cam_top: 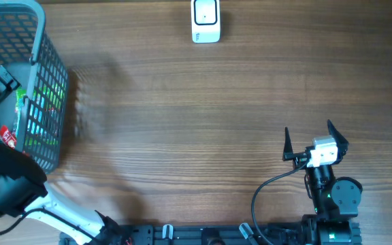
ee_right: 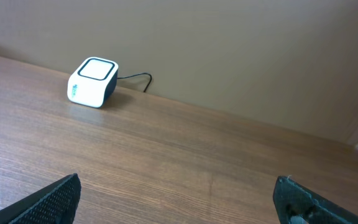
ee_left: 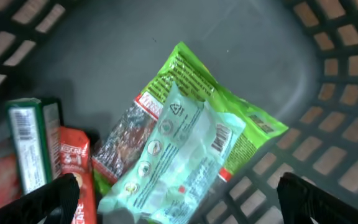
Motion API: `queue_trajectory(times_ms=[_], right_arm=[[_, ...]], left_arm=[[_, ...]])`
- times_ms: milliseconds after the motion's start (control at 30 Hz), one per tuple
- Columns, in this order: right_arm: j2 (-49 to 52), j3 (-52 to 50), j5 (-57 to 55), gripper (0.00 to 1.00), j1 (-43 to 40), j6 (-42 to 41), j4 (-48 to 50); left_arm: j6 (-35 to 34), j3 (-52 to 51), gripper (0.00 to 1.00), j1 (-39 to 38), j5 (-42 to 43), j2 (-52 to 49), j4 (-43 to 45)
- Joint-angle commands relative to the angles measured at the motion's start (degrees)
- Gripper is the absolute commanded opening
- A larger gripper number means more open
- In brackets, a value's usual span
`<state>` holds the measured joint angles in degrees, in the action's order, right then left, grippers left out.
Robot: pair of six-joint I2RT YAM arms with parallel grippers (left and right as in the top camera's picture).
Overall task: Scan the item barcode
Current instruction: 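Reach the left gripper down into the grey basket toward the green bag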
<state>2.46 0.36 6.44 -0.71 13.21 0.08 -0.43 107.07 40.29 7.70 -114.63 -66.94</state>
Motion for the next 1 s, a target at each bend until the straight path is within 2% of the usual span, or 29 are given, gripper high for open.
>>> queue_trajectory(times_ms=[0,367,700,800,867,900,933,967], right_arm=[[0.0,0.0,0.9,1.00,-0.2,0.3,0.3],[0.0,0.0,0.9,1.00,-0.2,0.3,0.3],[0.0,0.0,0.9,1.00,-0.2,0.3,0.3],[0.0,0.0,0.9,1.00,-0.2,0.3,0.3],[0.0,0.0,0.9,1.00,-0.2,0.3,0.3],[0.0,0.0,0.9,1.00,-0.2,0.3,0.3],[0.0,0.0,0.9,1.00,-0.2,0.3,0.3],[0.0,0.0,0.9,1.00,-0.2,0.3,0.3]], left_arm=[[3.4,-5.8,1.00,0.0,1.2,-1.9,4.4],[4.7,-20.3,1.00,0.0,1.3,-2.4,18.8],[4.7,-26.5,0.99,0.0,1.3,-2.4,24.6],[4.5,-25.9,0.67,0.1,3.8,-2.1,24.7],[4.5,-24.9,0.31,0.1,4.3,-1.6,24.3],[4.5,-23.9,0.41,0.1,4.3,-0.9,24.0],[4.5,-22.8,0.77,0.1,4.2,-0.2,23.7],[4.5,-21.8,0.90,0.1,3.9,0.7,23.6]])
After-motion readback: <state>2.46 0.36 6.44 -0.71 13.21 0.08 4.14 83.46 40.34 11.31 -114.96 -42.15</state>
